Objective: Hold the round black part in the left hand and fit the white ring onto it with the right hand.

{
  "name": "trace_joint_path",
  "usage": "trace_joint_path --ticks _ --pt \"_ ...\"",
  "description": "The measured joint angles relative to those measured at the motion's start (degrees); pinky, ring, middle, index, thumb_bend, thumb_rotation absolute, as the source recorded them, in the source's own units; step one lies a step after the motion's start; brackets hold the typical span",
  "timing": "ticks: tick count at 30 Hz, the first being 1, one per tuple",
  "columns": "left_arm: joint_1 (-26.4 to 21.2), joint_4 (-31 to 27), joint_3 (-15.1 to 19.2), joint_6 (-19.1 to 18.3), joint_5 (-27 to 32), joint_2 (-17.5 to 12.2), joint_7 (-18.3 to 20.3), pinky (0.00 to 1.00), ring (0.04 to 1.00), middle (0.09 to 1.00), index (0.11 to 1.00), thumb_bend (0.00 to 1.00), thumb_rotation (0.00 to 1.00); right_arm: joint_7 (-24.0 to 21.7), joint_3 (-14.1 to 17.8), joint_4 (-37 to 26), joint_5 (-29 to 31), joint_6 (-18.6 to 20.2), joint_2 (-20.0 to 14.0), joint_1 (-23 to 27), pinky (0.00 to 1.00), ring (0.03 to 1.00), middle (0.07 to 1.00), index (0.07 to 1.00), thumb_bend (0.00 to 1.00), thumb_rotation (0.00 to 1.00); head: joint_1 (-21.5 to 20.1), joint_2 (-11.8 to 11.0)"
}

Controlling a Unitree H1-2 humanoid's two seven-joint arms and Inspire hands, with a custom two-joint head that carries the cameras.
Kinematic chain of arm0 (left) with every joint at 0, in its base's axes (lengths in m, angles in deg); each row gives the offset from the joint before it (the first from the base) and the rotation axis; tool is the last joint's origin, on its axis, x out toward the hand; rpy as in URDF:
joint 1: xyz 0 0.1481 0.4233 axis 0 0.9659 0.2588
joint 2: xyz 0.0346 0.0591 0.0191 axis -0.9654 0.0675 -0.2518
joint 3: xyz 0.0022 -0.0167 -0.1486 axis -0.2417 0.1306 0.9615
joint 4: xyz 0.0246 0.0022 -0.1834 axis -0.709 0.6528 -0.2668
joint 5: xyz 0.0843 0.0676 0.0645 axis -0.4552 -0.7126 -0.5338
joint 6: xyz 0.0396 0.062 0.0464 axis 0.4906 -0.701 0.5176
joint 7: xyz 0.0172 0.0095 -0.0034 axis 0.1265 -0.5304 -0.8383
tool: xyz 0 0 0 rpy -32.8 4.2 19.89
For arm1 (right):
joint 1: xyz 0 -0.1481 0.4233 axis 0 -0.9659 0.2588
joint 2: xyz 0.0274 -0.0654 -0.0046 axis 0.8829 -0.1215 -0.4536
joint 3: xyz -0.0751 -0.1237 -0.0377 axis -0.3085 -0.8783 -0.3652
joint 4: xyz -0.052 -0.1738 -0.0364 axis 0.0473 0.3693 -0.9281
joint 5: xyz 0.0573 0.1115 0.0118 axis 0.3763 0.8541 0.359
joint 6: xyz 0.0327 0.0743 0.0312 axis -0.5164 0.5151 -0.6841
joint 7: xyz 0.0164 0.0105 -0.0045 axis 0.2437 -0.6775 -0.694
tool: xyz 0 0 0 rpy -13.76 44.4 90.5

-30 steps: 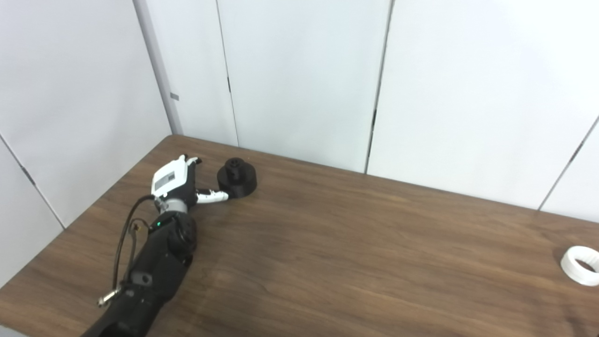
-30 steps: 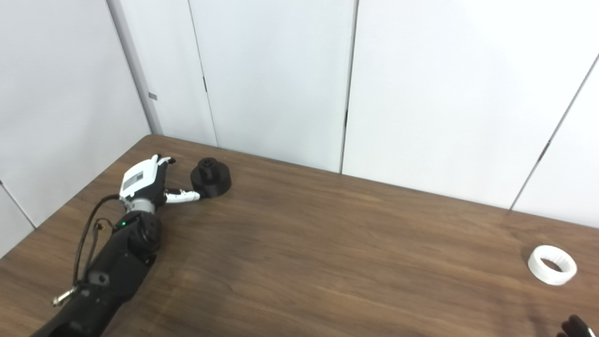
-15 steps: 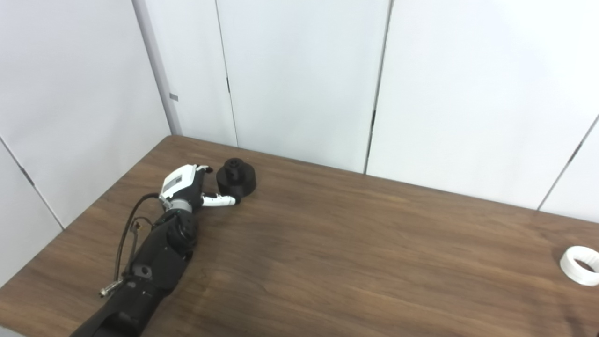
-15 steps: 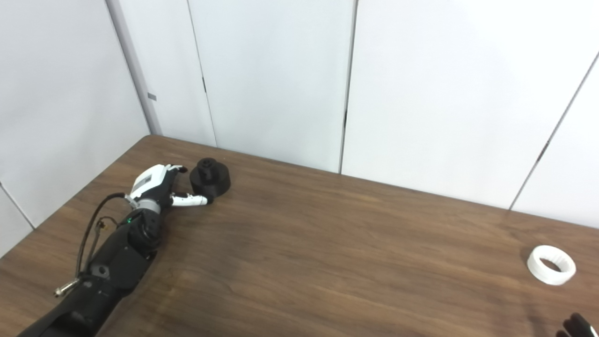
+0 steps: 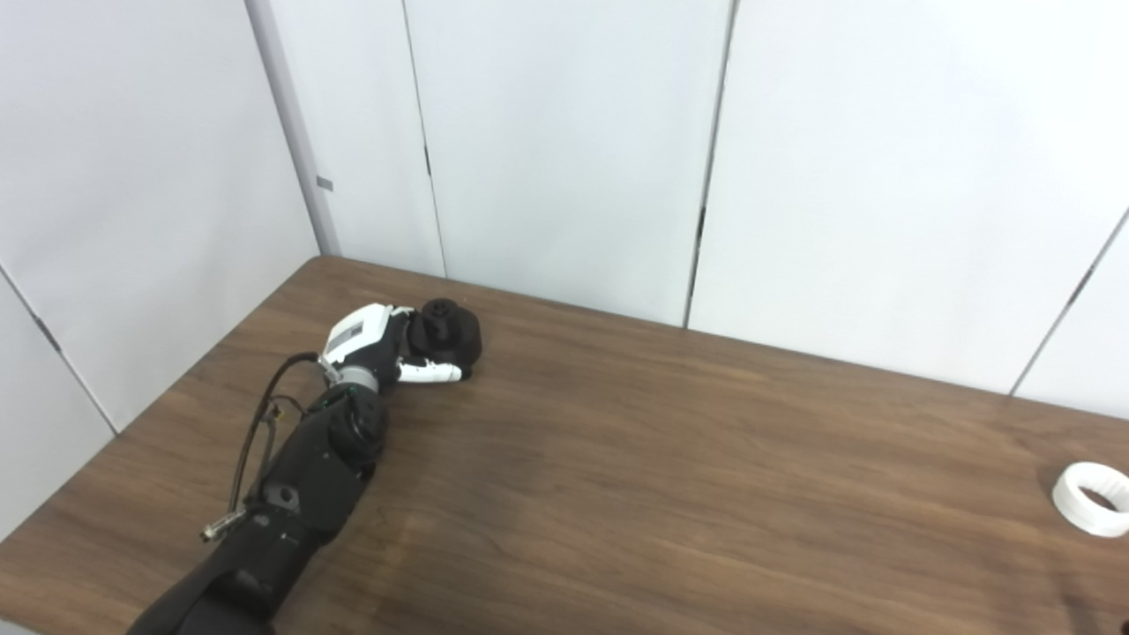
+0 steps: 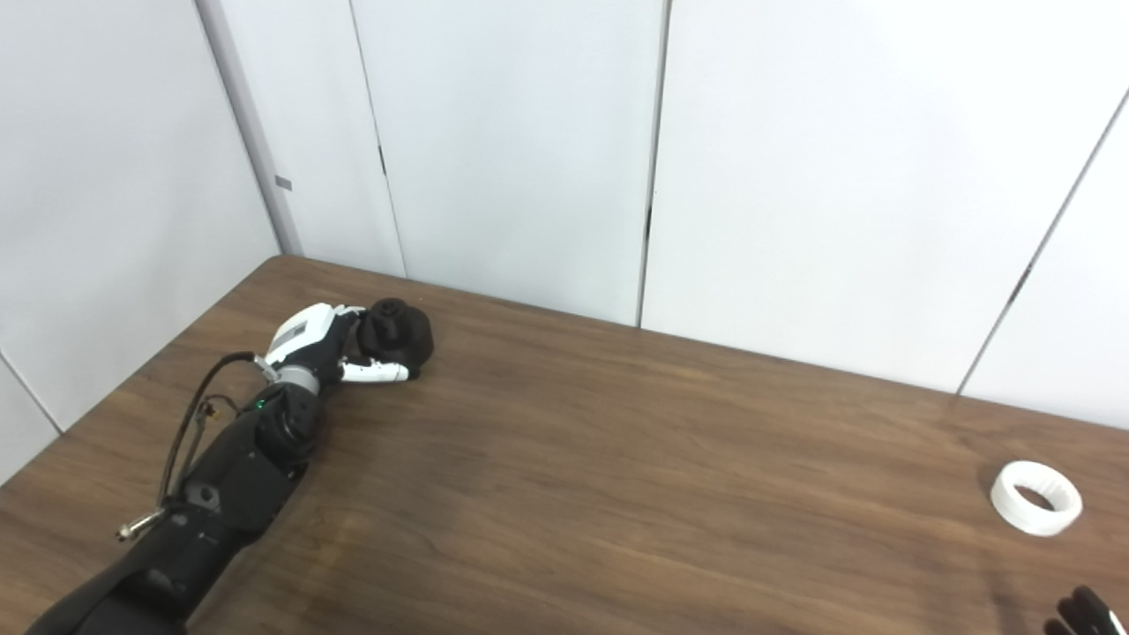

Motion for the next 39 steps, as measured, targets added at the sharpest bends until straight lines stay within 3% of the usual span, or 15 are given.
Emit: trace_joint_path --ticks 15,27,39 --pt "-1.43 2.92 -0.55 0.30 0.02 0.75 -1.98 1.00 1.000 0.959 0.848 1.00 0.46 0.32 -0.20 -0.77 -0.16 1.10 0.07 -0.40 0.91 0.927 0.916 0.911 0.77 1.00 -0.35 0.26" --pt "-1.47 2.92 -0.69 0.30 0.80 1.33 -2.00 1.00 1.000 0.950 0.841 1.00 0.46 0.37 -0.29 -0.97 -0.45 1.69 0.06 -0.52 0.99 0.951 0.934 0.934 0.77 1.00 -0.44 0.35" --pt "-1.90 3.62 -0.93 0.27 0.81 1.88 -2.80 1.00 0.988 0.931 0.827 1.00 0.44 0.48 -0.29 -1.46 -0.47 2.26 0.07 -0.58 0.97 0.943 0.930 0.930 0.78 1.00 -0.53 0.62"
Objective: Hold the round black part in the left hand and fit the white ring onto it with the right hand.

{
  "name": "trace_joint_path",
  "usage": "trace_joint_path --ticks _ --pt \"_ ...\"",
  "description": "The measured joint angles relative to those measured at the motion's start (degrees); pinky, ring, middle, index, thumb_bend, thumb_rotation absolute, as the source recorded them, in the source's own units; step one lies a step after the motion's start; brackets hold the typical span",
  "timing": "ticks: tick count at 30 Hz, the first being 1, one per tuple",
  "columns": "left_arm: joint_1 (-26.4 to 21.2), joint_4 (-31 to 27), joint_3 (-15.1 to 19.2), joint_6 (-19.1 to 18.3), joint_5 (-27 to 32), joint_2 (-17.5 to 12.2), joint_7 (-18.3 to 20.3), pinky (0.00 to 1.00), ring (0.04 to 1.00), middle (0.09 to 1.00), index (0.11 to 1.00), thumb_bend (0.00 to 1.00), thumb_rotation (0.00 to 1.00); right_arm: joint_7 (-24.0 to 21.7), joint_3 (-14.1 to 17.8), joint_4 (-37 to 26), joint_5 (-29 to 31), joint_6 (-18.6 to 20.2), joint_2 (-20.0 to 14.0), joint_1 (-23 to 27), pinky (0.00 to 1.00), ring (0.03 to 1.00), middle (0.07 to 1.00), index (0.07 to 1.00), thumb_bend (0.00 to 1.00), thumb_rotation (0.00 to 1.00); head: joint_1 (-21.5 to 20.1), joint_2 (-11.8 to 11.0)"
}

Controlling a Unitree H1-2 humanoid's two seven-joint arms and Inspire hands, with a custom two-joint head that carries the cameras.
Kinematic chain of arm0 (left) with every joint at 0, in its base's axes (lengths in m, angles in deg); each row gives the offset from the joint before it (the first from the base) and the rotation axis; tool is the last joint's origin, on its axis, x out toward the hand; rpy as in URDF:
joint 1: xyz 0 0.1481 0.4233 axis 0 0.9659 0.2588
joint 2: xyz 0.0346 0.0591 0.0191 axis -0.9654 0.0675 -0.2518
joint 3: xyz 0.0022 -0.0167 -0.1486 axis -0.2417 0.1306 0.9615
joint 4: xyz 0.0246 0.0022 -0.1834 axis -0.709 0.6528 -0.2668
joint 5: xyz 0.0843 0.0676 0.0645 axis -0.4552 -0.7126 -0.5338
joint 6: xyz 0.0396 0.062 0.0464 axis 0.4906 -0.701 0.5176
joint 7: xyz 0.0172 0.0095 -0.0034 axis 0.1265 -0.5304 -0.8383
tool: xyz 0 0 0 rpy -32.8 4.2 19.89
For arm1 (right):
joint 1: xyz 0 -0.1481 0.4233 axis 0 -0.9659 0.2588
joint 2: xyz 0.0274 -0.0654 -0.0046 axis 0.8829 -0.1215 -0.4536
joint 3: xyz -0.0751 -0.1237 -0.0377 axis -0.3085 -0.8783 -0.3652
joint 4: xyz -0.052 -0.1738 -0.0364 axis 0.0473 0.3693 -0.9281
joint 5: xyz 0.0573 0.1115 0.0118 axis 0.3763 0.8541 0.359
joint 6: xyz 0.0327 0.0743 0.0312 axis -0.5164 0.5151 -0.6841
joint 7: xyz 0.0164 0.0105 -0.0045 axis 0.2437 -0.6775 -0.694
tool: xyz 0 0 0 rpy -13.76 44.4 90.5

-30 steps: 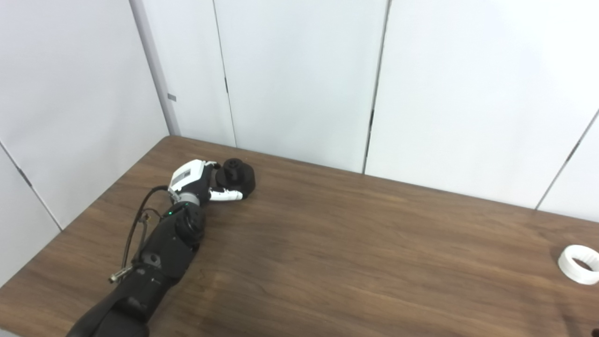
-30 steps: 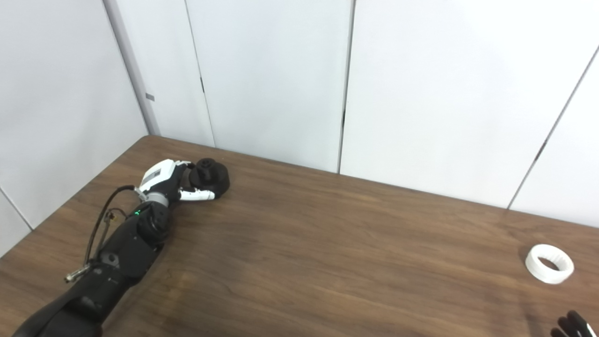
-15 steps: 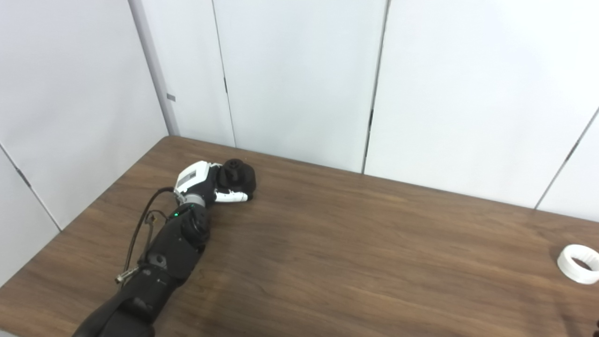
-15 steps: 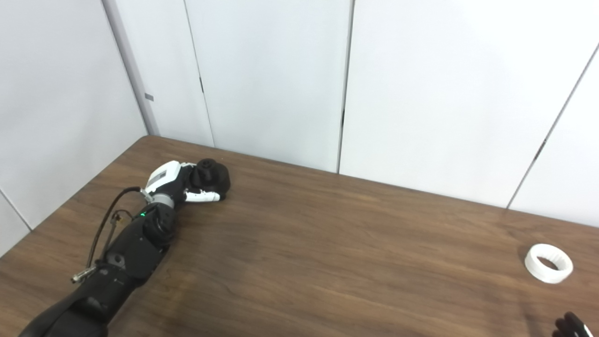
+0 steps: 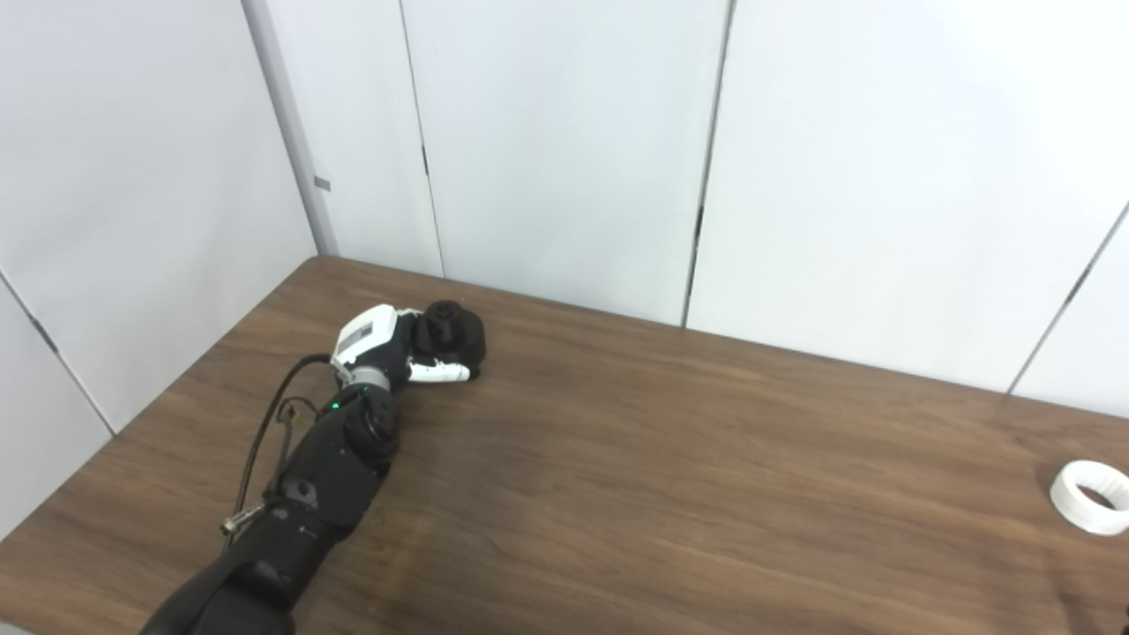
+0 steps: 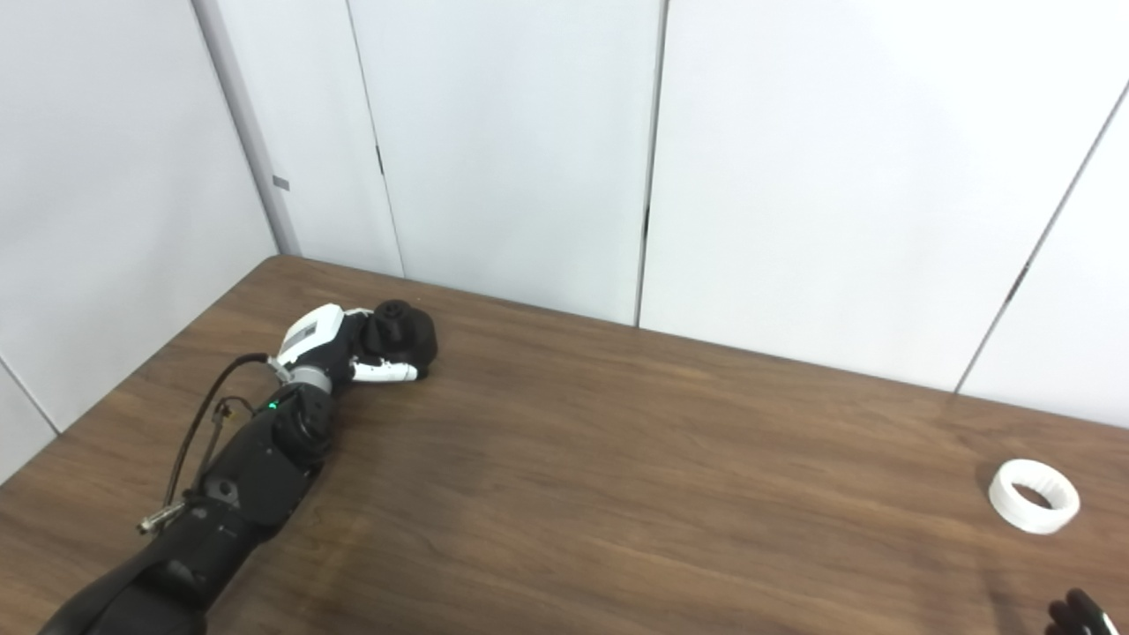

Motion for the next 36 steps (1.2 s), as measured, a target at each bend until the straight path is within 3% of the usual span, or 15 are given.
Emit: trace_joint_path --ticks 14,22,36 --pt "-0.25 1.24 0.21 0.02 0.56 0.22 -1.45 1.00 0.980 0.932 0.839 1.00 0.44 0.25 -0.05 -0.42 -0.36 0.03 0.02 -0.08 1.00 0.949 0.924 0.923 0.78 1.00 -0.44 0.18" --pt "-0.94 1.67 0.11 0.16 0.64 0.59 -2.98 1.00 0.961 0.904 0.817 1.00 0.44 0.42 -0.19 -0.50 -0.36 0.02 0.15 -0.08 0.96 0.929 0.904 0.905 0.77 1.00 -0.44 0.35" --pt "-0.96 2.49 0.15 2.07 0.98 0.84 -3.68 1.00 0.944 0.883 0.773 1.00 0.43 0.44 -0.23 -0.49 -0.59 -0.01 0.14 -0.08 1.00 0.950 0.914 0.921 0.76 1.00 -0.44 0.35"
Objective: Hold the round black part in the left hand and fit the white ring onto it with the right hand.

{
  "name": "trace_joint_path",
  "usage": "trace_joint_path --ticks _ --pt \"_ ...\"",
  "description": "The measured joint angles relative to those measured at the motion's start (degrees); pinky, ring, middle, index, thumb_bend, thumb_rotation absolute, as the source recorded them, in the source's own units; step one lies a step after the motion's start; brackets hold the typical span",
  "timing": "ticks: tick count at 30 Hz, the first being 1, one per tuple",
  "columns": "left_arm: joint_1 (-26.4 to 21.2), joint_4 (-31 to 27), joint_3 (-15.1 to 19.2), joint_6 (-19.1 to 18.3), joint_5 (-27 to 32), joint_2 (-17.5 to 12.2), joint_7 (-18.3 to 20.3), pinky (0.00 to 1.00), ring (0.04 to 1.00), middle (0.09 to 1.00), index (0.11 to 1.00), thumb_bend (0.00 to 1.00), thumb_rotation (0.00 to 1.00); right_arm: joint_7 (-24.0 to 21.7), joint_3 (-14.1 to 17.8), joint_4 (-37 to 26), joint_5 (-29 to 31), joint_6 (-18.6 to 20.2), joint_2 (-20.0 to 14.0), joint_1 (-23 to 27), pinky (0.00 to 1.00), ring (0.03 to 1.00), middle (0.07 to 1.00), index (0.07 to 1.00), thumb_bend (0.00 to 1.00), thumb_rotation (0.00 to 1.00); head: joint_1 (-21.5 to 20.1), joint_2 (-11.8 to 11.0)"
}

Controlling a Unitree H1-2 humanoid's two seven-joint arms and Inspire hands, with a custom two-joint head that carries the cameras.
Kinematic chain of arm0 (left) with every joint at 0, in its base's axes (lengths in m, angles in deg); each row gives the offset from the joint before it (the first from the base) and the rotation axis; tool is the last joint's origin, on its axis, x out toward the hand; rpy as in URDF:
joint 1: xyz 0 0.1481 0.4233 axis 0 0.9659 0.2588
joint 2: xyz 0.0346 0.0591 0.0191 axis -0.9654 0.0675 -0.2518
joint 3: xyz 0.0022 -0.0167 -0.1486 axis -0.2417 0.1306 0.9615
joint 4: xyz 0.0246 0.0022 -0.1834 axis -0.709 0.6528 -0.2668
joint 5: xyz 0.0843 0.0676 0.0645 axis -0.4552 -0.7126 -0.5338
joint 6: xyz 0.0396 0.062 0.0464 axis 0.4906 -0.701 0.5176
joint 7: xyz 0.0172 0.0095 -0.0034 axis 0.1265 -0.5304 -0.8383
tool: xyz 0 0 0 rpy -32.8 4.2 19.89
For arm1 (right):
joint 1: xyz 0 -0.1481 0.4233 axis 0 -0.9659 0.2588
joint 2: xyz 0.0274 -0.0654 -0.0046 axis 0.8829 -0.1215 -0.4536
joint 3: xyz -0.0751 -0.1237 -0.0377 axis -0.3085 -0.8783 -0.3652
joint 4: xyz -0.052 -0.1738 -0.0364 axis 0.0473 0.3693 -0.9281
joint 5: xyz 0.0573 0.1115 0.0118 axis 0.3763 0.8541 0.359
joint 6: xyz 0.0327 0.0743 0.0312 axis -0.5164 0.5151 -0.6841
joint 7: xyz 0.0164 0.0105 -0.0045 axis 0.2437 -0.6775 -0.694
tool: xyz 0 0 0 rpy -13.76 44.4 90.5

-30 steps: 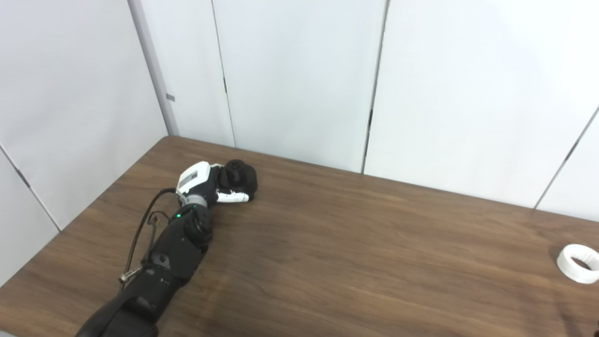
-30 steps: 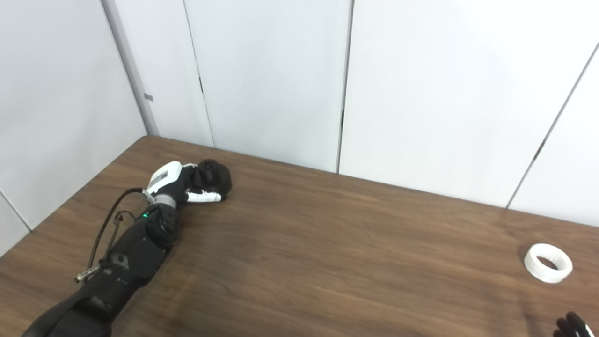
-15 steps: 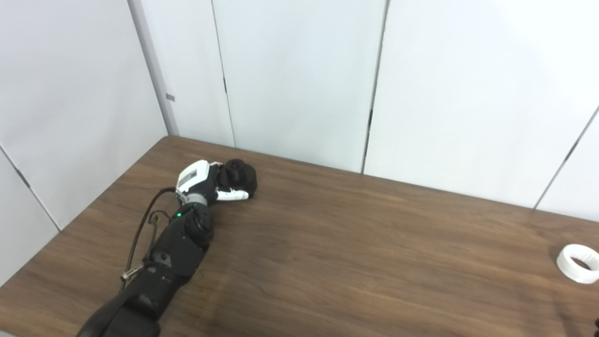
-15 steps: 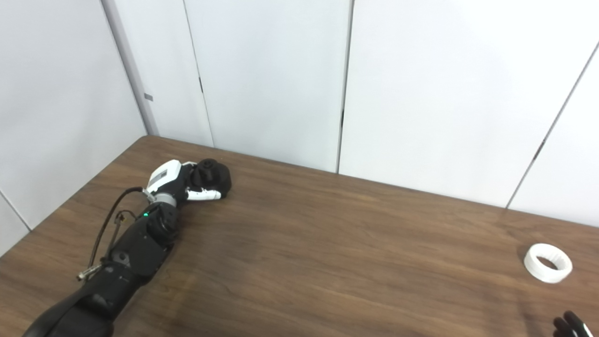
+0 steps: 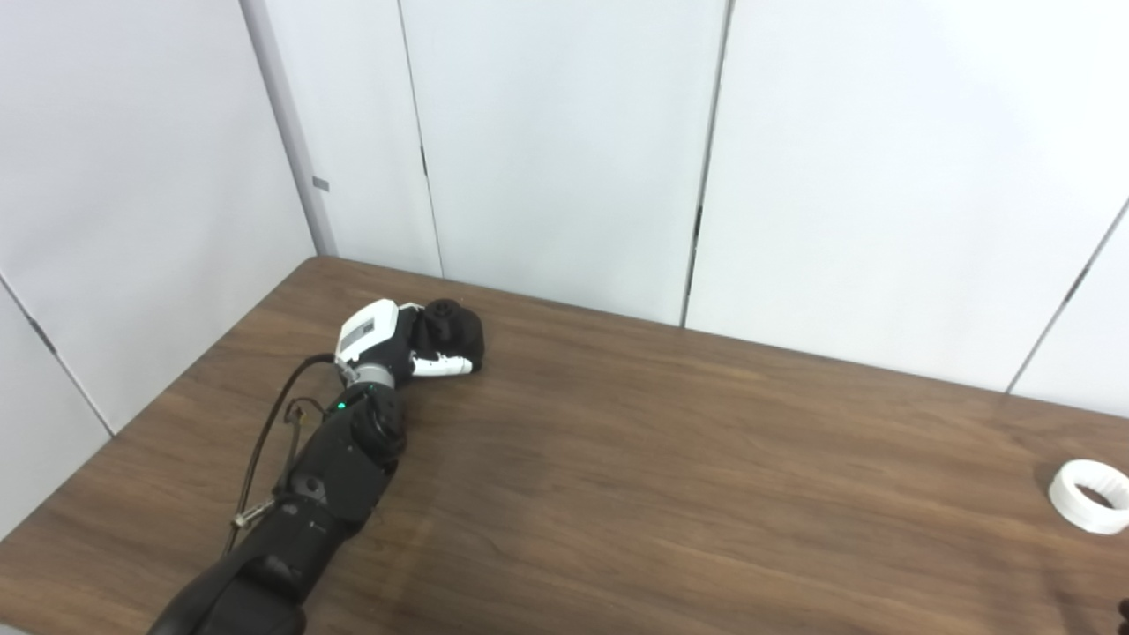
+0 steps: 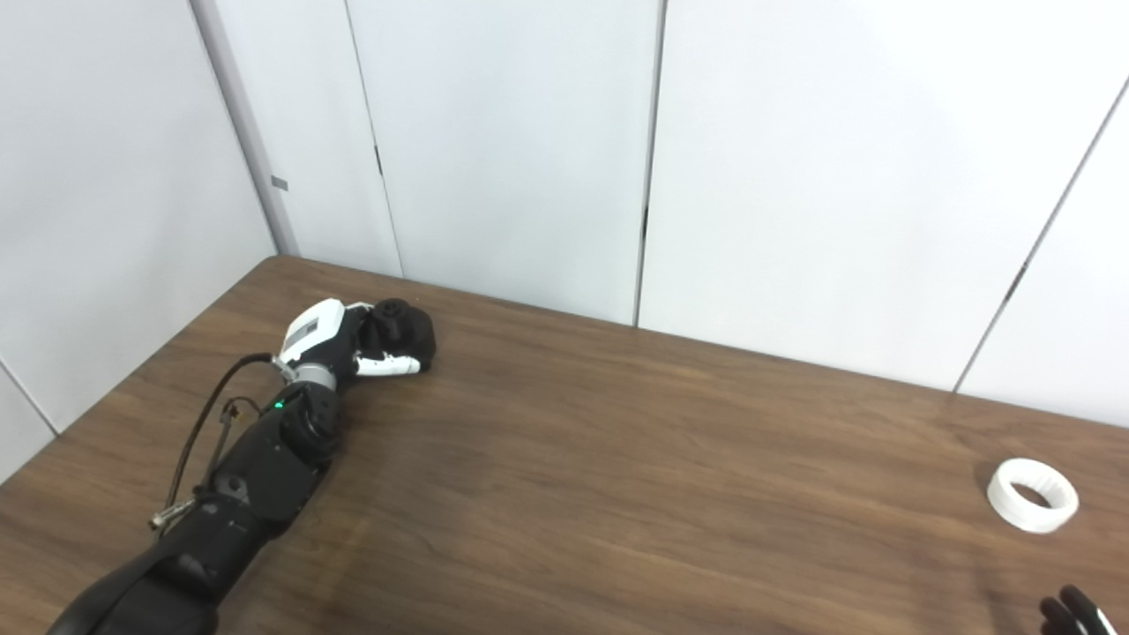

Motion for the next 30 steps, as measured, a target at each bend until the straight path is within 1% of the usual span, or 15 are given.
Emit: trace_joint_path --ticks 2,3,6,7,8,9,10,12,14,17,21,25,28,30 --pt "-0.05 0.35 0.01 0.09 -0.01 0.00 -0.05 1.00 0.929 0.861 0.729 1.00 0.41 0.00 0.00 0.00 0.01 0.00 0.00 0.00 1.00 0.952 0.915 0.921 0.76 1.00 0.00 0.18" --pt "-0.05 0.38 0.02 0.25 -0.01 0.01 -0.36 1.00 0.927 0.859 0.724 1.00 0.41 0.00 0.00 0.00 0.02 0.00 0.00 0.00 1.00 0.952 0.915 0.920 0.76 1.00 0.00 0.18" --pt "-0.05 0.38 0.11 0.44 0.00 0.12 -1.27 1.00 0.922 0.844 0.673 1.00 0.39 -0.02 -0.01 -0.01 0.20 0.00 0.00 0.00 1.00 0.957 0.918 0.922 0.75 1.00 0.00 0.26" --pt "-0.05 0.39 0.23 0.44 0.04 0.20 -1.44 1.00 0.920 0.837 0.643 0.97 0.34 -0.02 -0.01 -0.01 0.21 0.01 0.00 0.00 1.00 0.959 0.919 0.924 0.76 1.00 0.00 0.26" --pt "-0.05 0.45 0.43 0.48 0.09 0.35 -1.85 0.99 0.917 0.829 0.613 0.93 0.29 -0.02 -0.02 -0.02 0.21 0.01 0.00 -0.01 1.00 0.961 0.921 0.927 0.76 1.00 0.00 0.26" --pt "-0.05 0.56 0.74 0.58 0.16 0.57 -2.43 0.98 0.913 0.820 0.554 0.73 0.19 -0.01 -0.02 -0.03 0.20 0.02 0.00 -0.01 1.00 0.961 0.921 0.927 0.76 1.00 0.00 0.26" --pt "-0.05 0.90 1.13 0.86 0.28 0.91 -3.19 0.96 0.910 0.812 0.522 0.63 0.13 -0.01 -0.02 -0.05 0.16 0.03 0.00 -0.01 1.00 0.962 0.922 0.930 0.76 1.00 0.00 0.26" --pt "-0.08 2.20 2.35 2.79 1.23 1.65 -4.83 0.91 0.904 0.790 0.492 0.55 0.07 0.00 -0.03 -0.09 0.16 0.03 0.00 -0.01 1.00 0.957 0.919 0.927 0.75 1.00 -0.09 0.35" --pt "-0.15 3.20 3.39 4.17 2.26 2.39 -6.45 0.83 0.878 0.756 0.482 0.53 0.05 0.00 -0.02 -0.12 0.16 0.03 0.00 -0.03 1.00 0.956 0.917 0.923 0.75 1.00 0.09 0.35" --pt "-0.21 3.28 3.91 5.39 2.54 2.64 -8.29 0.81 0.861 0.745 0.480 0.52 0.05 0.00 -0.04 -0.12 0.18 0.03 -0.01 -0.07 1.00 0.951 0.915 0.920 0.74 1.00 0.09 0.35" --pt "-0.27 3.83 4.00 6.28 2.75 2.63 -8.80 0.80 0.851 0.739 0.480 0.52 0.05 0.00 -0.03 -0.12 0.17 0.02 -0.01 -0.08 1.00 0.949 0.913 0.914 0.75 1.00 -0.17 0.53" --pt "-0.33 3.85 3.93 6.32 2.74 2.60 -8.80 0.79 0.842 0.732 0.480 0.52 0.05 0.00 -0.03 -0.12 0.11 0.01 -0.02 -0.08 1.00 0.949 0.907 0.909 0.75 1.00 -0.44 0.70" --pt "-0.32 3.85 3.81 6.48 2.73 2.56 -8.79 0.81 0.850 0.733 0.481 0.52 0.05 0.00 -0.07 -0.12 -0.15 0.01 -0.02 -0.08 1.00 0.945 0.905 0.910 0.75 1.00 -0.88 0.88" --pt "-0.29 3.82 3.64 6.53 2.73 2.56 -8.74 0.84 0.868 0.744 0.481 0.52 0.05 0.00 -0.16 -0.13 -0.30 0.01 -0.01 -0.08 1.00 0.946 0.905 0.913 0.74 1.00 -1.14 1.05"
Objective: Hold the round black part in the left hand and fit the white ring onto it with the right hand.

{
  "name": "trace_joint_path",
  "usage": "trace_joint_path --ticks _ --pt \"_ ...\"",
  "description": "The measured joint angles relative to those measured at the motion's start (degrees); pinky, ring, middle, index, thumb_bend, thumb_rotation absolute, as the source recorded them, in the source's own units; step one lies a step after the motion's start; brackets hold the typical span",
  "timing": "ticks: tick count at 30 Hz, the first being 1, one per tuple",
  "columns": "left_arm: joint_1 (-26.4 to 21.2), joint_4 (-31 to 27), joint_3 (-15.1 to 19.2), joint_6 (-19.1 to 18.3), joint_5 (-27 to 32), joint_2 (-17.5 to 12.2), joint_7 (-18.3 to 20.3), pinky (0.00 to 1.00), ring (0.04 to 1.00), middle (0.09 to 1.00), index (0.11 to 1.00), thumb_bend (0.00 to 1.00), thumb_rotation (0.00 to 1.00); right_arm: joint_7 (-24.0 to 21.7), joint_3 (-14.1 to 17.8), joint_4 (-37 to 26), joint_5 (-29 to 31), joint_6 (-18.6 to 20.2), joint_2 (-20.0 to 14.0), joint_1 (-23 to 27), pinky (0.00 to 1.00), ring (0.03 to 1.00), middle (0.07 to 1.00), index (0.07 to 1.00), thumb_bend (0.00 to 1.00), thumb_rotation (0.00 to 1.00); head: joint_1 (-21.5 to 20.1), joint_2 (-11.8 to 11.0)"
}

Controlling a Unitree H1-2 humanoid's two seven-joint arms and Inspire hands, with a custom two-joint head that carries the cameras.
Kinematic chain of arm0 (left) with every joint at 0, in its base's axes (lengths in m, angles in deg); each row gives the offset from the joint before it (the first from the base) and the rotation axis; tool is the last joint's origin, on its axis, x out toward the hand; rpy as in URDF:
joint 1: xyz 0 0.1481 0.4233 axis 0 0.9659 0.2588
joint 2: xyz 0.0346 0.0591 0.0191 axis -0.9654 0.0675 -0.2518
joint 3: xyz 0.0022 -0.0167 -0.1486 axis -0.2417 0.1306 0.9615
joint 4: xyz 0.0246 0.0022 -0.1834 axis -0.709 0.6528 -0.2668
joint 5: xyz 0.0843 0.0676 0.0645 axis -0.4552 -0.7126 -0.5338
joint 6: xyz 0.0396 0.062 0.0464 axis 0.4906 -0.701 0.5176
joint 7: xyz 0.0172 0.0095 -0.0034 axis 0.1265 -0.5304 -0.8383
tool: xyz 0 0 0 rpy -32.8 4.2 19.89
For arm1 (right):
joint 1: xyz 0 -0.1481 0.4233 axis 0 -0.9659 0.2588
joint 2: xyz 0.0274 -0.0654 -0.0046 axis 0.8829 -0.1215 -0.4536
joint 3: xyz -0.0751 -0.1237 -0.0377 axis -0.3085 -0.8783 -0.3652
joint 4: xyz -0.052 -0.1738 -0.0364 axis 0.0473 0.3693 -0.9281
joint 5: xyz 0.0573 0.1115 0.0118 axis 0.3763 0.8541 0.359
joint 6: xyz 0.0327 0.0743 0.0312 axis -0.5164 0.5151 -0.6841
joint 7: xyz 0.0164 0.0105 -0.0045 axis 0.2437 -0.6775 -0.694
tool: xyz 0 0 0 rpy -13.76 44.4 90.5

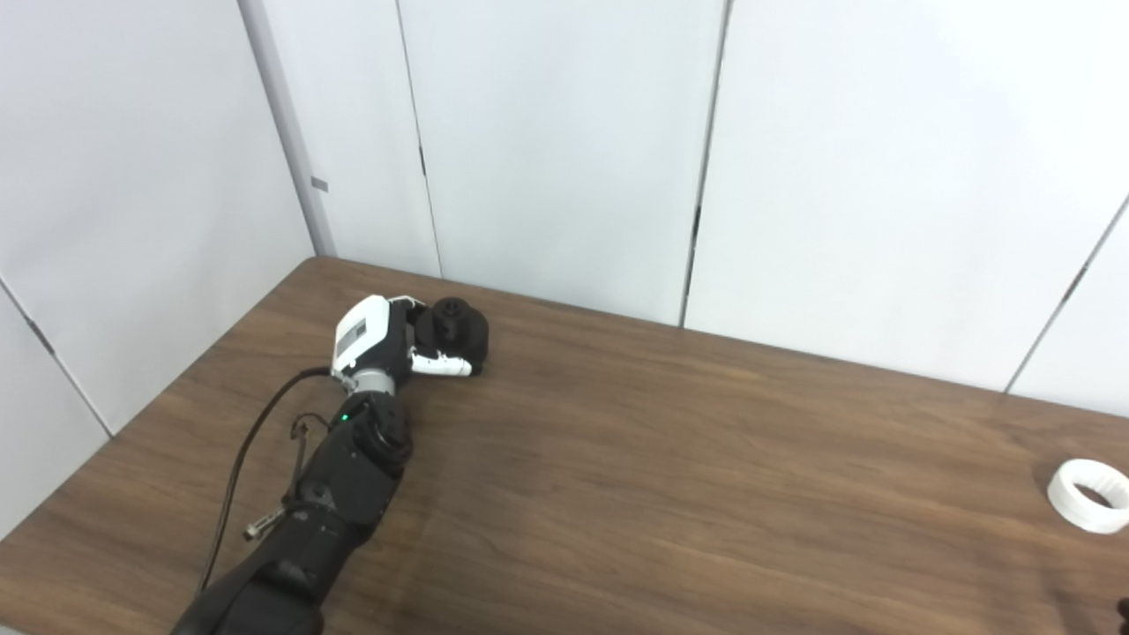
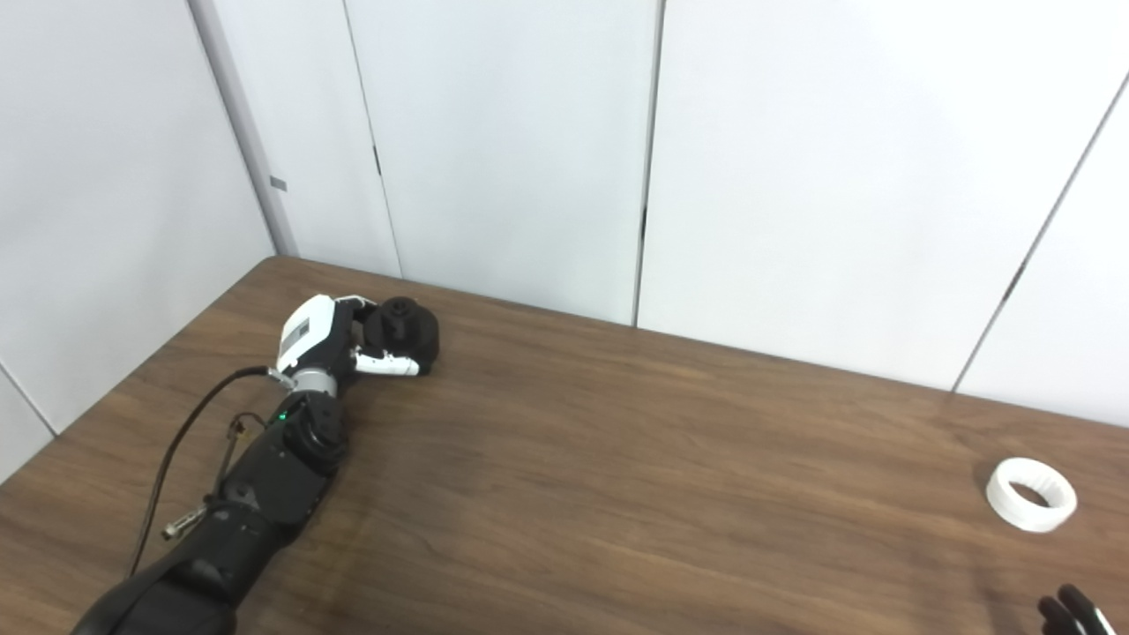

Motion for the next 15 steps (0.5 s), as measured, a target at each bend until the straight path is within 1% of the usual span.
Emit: trace_joint_path --ticks 3,6,8,11,15 --pt "0.82 -2.38 0.00 0.15 0.50 0.08 0.70 0.87 0.874 0.751 0.481 0.52 0.05 0.00 -0.19 -0.14 -0.28 0.00 0.01 -0.05 1.00 0.959 0.914 0.921 0.73 1.00 -0.53 0.26" --pt "2.76 -7.51 -0.09 0.03 0.99 0.20 2.43 0.87 0.872 0.761 0.481 0.52 0.05 -0.16 -0.82 -0.20 -0.77 0.03 -0.06 -0.05 1.00 0.993 0.947 0.944 0.79 1.00 -1.58 0.62" --pt "3.72 -10.89 -0.27 -0.41 1.05 0.33 3.62 0.87 0.877 0.768 0.481 0.52 0.05 -0.52 -1.18 -0.58 -0.76 0.49 -0.13 -0.03 1.00 0.999 0.963 0.957 0.80 1.00 -2.89 1.14" --pt "5.81 -18.62 -0.45 -3.20 1.27 0.33 7.15 0.90 0.904 0.785 0.482 0.52 0.05 -0.17 -1.60 -2.39 -0.96 3.08 0.07 -0.02 1.00 1.000 0.973 0.968 0.74 1.00 -3.51 1.40" --pt "8.87 -29.55 -1.18 -6.24 1.25 0.40 11.50 0.91 0.905 0.788 0.483 0.52 0.05 1.28 -2.51 -5.30 -1.62 6.52 0.89 0.15 1.00 1.000 0.979 0.982 0.66 1.00 -6.06 2.46"
